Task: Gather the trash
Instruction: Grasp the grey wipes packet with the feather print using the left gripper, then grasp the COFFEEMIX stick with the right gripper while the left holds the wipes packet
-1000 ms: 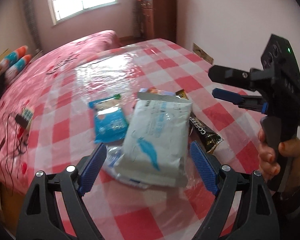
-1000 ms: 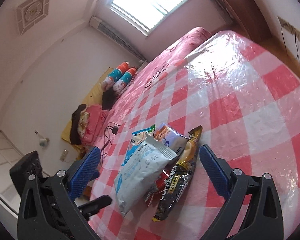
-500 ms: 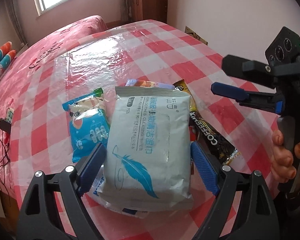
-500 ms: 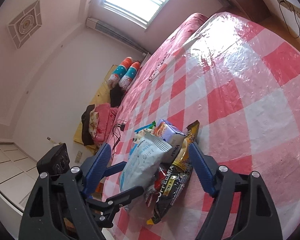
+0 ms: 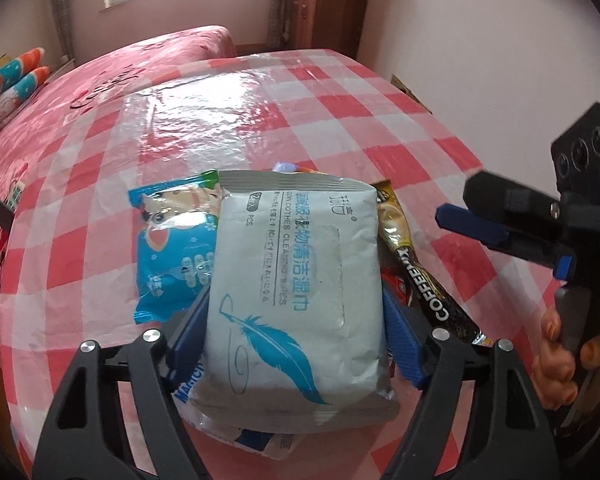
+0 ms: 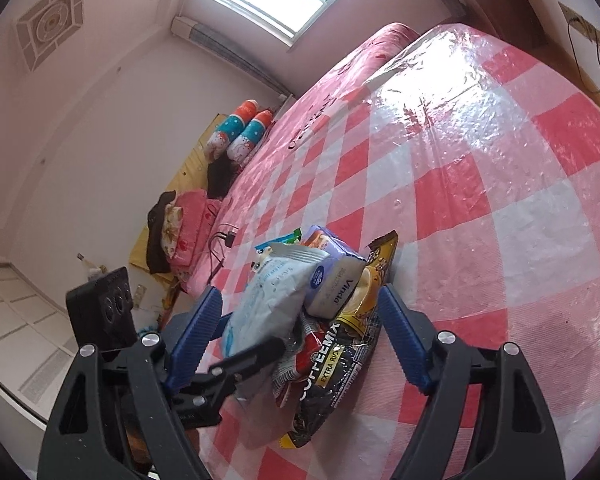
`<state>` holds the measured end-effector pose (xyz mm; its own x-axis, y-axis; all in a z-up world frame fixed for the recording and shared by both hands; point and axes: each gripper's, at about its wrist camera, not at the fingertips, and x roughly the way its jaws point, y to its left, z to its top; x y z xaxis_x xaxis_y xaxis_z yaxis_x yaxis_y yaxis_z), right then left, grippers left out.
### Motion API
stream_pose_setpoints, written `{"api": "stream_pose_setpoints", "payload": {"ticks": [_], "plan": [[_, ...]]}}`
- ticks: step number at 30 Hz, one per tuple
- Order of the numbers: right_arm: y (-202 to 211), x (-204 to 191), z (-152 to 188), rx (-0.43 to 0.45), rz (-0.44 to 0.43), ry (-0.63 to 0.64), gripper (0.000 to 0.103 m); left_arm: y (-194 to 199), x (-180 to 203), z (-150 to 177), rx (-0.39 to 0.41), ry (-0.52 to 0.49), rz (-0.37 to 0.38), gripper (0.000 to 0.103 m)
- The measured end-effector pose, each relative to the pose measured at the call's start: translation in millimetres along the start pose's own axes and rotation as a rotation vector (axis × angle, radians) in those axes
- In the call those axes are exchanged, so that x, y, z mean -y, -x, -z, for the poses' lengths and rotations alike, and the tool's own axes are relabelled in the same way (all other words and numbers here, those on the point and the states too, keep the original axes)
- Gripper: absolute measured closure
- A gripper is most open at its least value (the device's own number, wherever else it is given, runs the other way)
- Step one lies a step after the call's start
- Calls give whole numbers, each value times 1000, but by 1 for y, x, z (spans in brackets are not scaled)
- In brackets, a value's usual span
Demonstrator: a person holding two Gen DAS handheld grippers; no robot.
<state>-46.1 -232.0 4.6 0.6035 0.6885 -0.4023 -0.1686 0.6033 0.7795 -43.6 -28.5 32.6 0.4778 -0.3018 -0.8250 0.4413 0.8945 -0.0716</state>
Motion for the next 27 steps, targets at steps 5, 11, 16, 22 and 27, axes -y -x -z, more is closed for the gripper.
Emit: {"api": "stream_pose_setpoints", "payload": {"ticks": [5, 11, 16, 22, 27], "plan": [[-6, -6, 2, -16, 38, 36, 23, 5, -8, 4, 26, 60, -8, 26], [-21, -8, 6, -64, 98, 58, 37, 19, -23, 11, 65, 135, -20, 26], [-30, -8, 9, -83, 163, 85, 45, 37, -35, 18, 110, 181, -28, 26], [-38, -14, 13, -93, 260, 150, 51, 49, -53, 31, 125, 229, -40, 26], [-43, -20, 15, -95, 322, 202, 56, 56, -66, 43, 123, 264, -48, 26]]}}
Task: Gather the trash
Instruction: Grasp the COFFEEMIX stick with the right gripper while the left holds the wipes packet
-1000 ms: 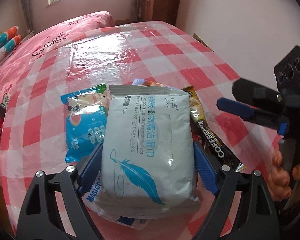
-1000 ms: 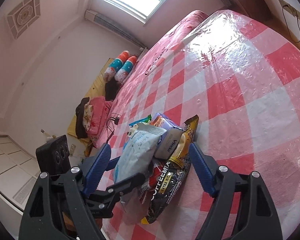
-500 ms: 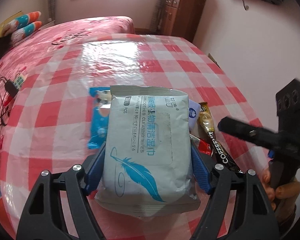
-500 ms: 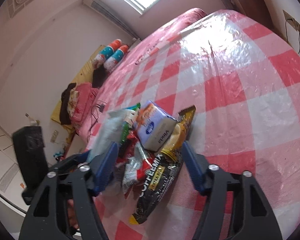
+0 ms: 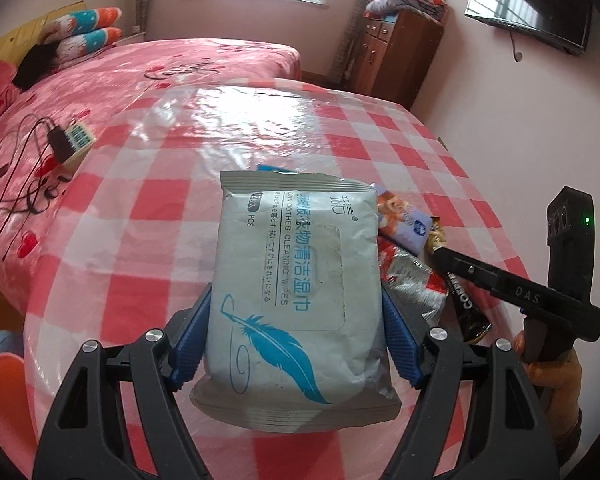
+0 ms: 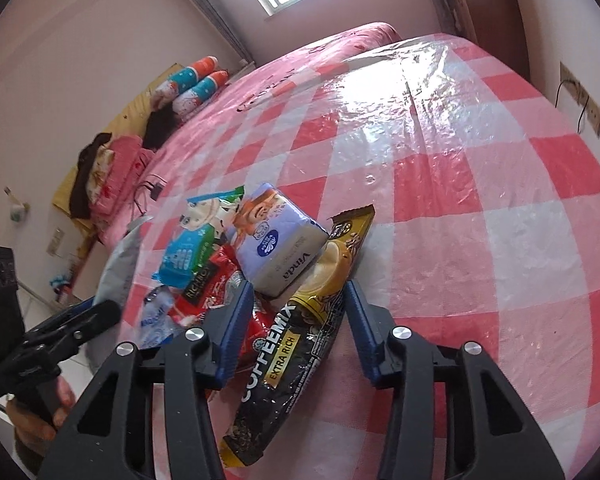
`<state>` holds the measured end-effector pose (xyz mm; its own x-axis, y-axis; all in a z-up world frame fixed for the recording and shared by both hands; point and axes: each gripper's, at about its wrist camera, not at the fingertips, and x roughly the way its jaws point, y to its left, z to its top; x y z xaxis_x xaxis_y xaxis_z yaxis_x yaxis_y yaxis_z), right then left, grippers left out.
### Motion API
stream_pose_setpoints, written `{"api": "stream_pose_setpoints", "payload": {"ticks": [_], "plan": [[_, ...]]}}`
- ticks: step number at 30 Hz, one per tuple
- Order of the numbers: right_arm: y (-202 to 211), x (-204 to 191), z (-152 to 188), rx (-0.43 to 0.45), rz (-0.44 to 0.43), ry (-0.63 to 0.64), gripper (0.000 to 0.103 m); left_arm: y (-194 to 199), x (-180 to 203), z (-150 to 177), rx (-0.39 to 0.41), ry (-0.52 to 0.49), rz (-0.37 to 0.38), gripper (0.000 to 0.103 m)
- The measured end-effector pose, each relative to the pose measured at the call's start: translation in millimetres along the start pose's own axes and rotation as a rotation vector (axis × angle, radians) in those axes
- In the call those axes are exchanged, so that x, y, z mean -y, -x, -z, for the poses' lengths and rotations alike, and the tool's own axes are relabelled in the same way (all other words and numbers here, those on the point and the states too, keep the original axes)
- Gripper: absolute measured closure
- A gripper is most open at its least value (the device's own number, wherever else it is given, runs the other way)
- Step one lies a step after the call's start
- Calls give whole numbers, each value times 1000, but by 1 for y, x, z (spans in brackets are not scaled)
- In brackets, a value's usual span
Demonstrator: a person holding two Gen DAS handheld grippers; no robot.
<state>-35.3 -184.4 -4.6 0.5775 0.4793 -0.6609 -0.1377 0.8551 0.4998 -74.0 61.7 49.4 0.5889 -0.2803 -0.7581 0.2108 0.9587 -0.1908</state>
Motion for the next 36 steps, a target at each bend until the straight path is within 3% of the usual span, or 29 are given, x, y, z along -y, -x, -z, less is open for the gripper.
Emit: {"api": "stream_pose_setpoints", "payload": {"ticks": [4, 12, 28, 33, 36], "plan": [[-3, -6, 0, -3, 63, 44, 65, 6, -13, 9, -3, 21, -9, 26], [-8, -20, 4, -14, 157, 109, 67, 15, -33, 25, -9, 71, -10, 26], [-2, -23, 5, -59, 209, 172, 69, 38, -65, 50, 6, 128, 20, 26], [3, -27, 8, -68, 275, 180, 61, 40, -72, 55, 3, 135, 34, 26], [1, -31, 9, -60, 293, 192, 61, 39, -76, 56, 2, 143, 40, 26]]}}
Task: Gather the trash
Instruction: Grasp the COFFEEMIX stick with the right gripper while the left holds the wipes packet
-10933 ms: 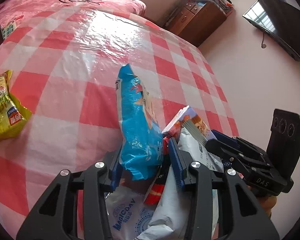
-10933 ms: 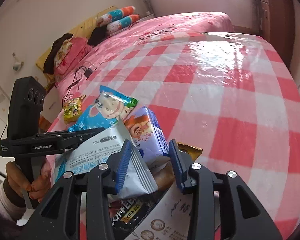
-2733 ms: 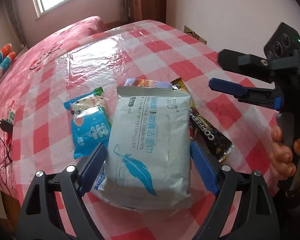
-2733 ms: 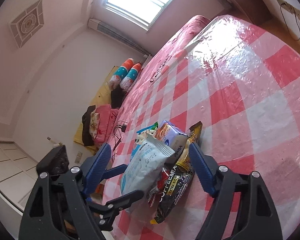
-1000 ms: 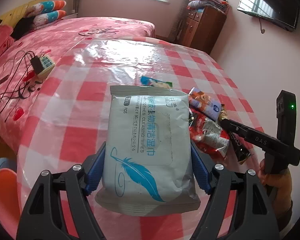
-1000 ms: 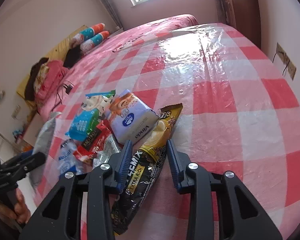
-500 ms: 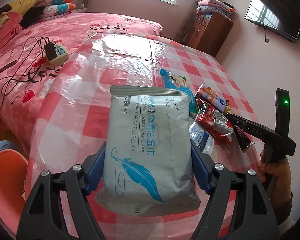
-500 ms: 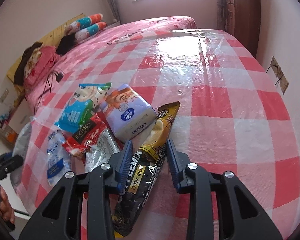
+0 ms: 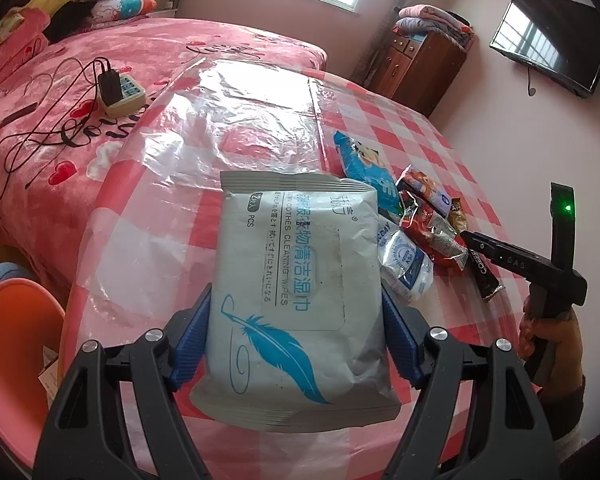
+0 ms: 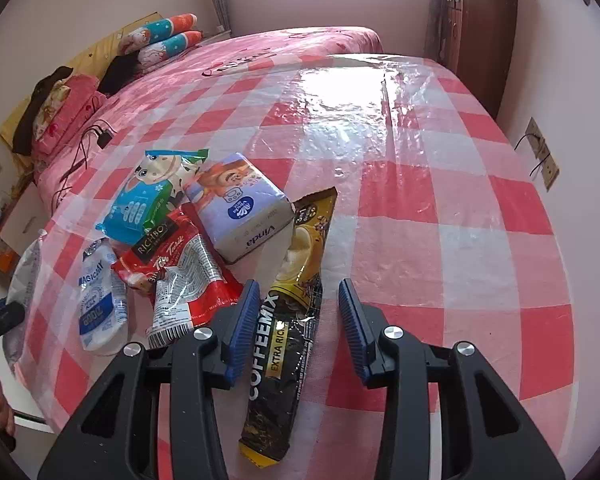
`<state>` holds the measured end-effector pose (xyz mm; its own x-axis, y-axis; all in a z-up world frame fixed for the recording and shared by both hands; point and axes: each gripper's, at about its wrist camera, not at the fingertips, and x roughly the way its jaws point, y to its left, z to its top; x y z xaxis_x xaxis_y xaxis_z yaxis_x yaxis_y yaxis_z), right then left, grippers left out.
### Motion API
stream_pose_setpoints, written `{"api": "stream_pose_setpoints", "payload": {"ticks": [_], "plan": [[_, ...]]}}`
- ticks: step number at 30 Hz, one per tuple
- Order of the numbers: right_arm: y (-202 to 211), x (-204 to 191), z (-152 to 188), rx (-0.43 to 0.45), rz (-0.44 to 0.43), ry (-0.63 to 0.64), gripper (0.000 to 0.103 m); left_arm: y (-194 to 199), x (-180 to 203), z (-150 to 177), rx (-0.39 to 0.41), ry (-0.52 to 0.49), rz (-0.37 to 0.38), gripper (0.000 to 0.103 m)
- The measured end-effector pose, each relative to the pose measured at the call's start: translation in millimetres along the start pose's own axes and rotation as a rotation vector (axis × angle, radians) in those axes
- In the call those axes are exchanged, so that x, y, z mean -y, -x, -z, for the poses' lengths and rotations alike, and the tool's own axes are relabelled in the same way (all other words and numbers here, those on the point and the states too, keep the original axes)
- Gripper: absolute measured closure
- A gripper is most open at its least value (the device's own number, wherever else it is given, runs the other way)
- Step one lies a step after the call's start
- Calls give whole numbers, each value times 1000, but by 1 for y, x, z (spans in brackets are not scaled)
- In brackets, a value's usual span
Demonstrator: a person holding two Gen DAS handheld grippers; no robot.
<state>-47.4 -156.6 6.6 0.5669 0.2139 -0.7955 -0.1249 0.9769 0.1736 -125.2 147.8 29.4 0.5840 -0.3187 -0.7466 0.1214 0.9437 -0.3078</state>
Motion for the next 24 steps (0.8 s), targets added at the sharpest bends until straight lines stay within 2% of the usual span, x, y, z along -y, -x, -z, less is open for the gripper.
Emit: {"api": "stream_pose_setpoints", "payload": {"ticks": [4, 11, 19, 24], "plan": [[-3, -1, 0, 7, -3, 3, 61, -2, -2, 1, -6, 4, 8, 26], [-4, -7, 3, 21, 40, 49, 61, -1, -5, 3, -3, 4, 20, 26], [-2, -13, 9, 30, 54, 88, 73, 5, -10, 6, 14, 4, 36, 26], [2, -8, 13, 40, 25, 59, 74, 10, -16, 9, 26, 13, 58, 26]]}}
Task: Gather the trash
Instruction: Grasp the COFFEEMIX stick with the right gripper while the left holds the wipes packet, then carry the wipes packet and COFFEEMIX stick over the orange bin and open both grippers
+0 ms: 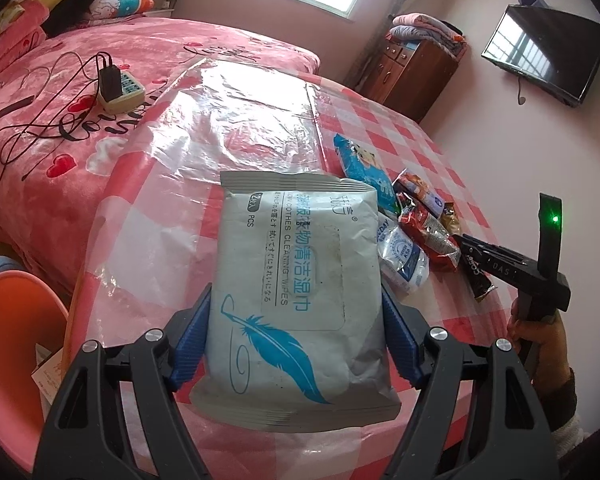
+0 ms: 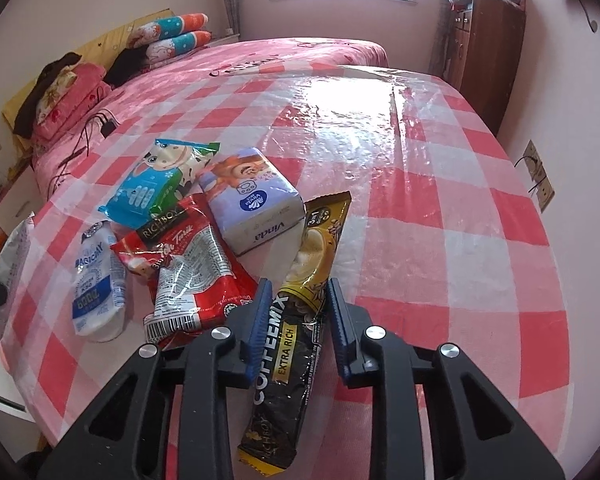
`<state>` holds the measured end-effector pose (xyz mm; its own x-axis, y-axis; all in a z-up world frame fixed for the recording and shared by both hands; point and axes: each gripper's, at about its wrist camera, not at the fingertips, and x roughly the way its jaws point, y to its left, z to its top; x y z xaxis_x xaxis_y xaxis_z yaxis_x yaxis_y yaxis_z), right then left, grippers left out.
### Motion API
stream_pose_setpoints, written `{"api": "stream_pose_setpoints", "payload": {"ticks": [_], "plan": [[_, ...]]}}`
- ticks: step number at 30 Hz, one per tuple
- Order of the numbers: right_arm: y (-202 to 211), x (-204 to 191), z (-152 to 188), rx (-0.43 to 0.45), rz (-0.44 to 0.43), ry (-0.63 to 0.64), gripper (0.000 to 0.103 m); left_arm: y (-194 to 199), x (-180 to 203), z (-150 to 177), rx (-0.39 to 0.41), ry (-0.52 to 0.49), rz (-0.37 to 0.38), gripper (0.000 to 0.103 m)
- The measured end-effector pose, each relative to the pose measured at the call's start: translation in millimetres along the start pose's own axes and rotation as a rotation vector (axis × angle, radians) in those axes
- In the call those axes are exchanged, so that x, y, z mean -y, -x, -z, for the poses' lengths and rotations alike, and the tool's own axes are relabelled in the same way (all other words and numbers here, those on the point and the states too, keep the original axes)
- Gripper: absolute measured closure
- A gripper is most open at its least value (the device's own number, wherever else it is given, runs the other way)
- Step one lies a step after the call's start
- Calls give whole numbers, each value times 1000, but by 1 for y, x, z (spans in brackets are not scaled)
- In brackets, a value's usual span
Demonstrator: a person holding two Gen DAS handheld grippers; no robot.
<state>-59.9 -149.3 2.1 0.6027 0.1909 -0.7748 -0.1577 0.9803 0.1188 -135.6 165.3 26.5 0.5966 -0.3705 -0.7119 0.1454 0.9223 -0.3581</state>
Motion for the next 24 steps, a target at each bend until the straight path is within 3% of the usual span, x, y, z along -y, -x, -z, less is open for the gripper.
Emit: {"api": "stream_pose_setpoints", "payload": {"ticks": [15, 24], "plan": [[43, 11, 10, 107, 16, -96, 75, 12, -12, 7, 29, 21, 43, 26], [66, -1, 3, 143, -37, -105, 75, 24, -22, 11, 59, 36, 48, 26]]}}
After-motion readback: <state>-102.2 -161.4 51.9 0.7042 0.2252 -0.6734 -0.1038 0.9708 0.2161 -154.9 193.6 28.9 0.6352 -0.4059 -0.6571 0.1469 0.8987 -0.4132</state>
